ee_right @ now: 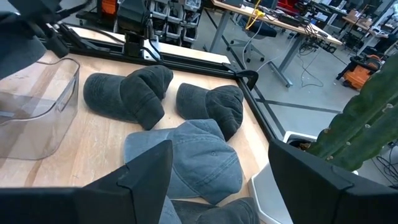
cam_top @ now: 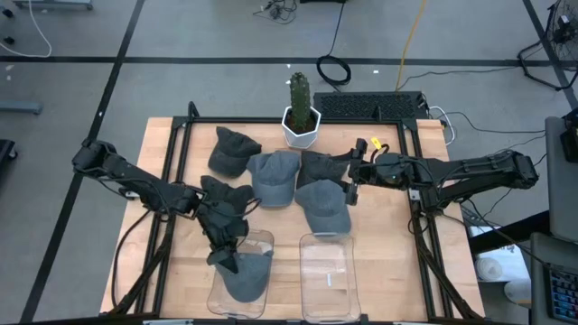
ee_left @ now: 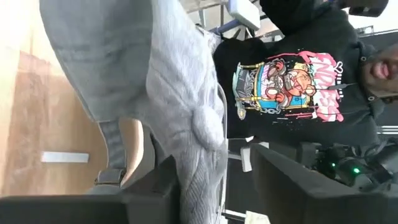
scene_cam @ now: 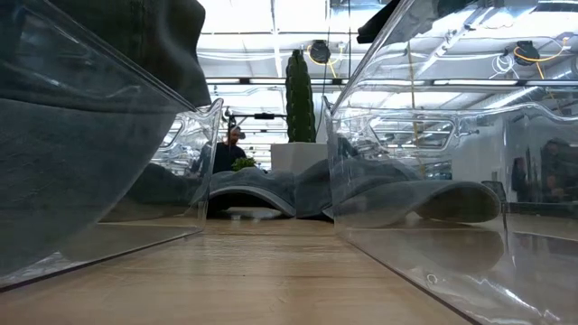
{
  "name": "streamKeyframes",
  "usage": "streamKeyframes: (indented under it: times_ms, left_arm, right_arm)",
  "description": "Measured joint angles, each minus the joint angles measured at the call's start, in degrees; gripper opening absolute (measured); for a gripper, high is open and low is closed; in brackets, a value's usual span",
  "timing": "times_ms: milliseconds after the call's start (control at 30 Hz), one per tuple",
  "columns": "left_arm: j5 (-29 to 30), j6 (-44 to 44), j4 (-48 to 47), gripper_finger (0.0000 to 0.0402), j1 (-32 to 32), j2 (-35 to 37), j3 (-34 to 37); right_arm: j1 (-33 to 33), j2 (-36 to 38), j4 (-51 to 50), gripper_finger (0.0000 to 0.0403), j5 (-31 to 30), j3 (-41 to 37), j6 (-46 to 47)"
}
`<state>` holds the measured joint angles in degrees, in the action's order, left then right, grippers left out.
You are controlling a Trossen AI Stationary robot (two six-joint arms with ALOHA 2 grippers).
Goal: Pick & Place hat
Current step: Put the top right gray cap into the left transparent bin
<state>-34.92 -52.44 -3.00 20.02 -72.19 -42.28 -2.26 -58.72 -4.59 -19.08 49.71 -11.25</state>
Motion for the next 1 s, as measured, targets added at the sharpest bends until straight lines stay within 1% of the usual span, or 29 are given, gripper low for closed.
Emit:
streamKeyframes:
  times_ms: [100, 233, 400, 567, 600, 633, 733, 767, 800, 867, 933, 1000]
  left_arm:
    - [-2.43, 1.23, 0.11, 0.0189, -2.52, 1.13, 0.00]
    - [-2.54, 5.08, -0.23, 0.0200, -5.76, 3.35, 0.00]
    - [-3.96, 9.08, -0.09, 0.0200, -10.46, 6.75, 0.01]
    - [-3.87, 14.66, -0.15, 0.0194, -14.74, 10.63, 0.00]
    - [-3.88, 15.99, 0.10, 0.0194, -15.25, 11.35, 0.00]
    - [-3.75, 17.19, 0.59, 0.0194, -15.59, 11.97, 0.00]
    - [-2.67, 21.22, 4.39, 0.0197, -15.60, 12.41, 0.00]
    - [-2.51, 23.02, 5.94, 0.0198, -15.19, 12.38, 0.00]
    - [-2.45, 24.93, 6.55, 0.0198, -14.65, 12.38, -0.27]
    - [-0.80, 28.88, 3.28, 0.0193, -13.12, 12.13, -2.46]
    - [3.64, 32.81, -6.05, 0.0185, -11.58, 11.46, -5.94]
    - [9.41, 35.87, -16.32, 0.0175, -9.42, 10.31, -10.09]
  right_arm:
    - [0.00, 0.00, 0.01, 0.0254, 0.01, 0.00, -0.04]
    - [0.01, 0.00, 0.01, 0.0254, 0.06, 0.00, 0.01]
    - [0.00, 0.00, -0.07, 0.0254, 0.06, 0.00, -0.03]
    - [0.00, 0.00, -0.05, 0.0254, 0.46, 0.00, -0.08]
    - [0.02, 0.00, -0.05, 0.0254, 2.24, 0.00, 0.07]
    - [0.05, 0.11, -0.01, 0.0254, 5.39, 0.00, 0.50]
    - [0.46, 1.25, 0.66, 0.0254, 18.58, -0.02, 2.76]
    - [0.70, 1.81, 1.16, 0.0254, 22.01, -0.02, 3.13]
    - [0.78, 2.57, 1.15, 0.0254, 23.97, -0.02, 3.32]
    - [0.81, 4.13, 1.08, 0.0254, 25.05, -0.02, 3.43]
    - [0.83, 6.30, 0.35, 0.0254, 24.82, -0.02, 3.22]
    - [1.08, 9.19, -1.34, 0.0254, 23.15, -0.02, 3.12]
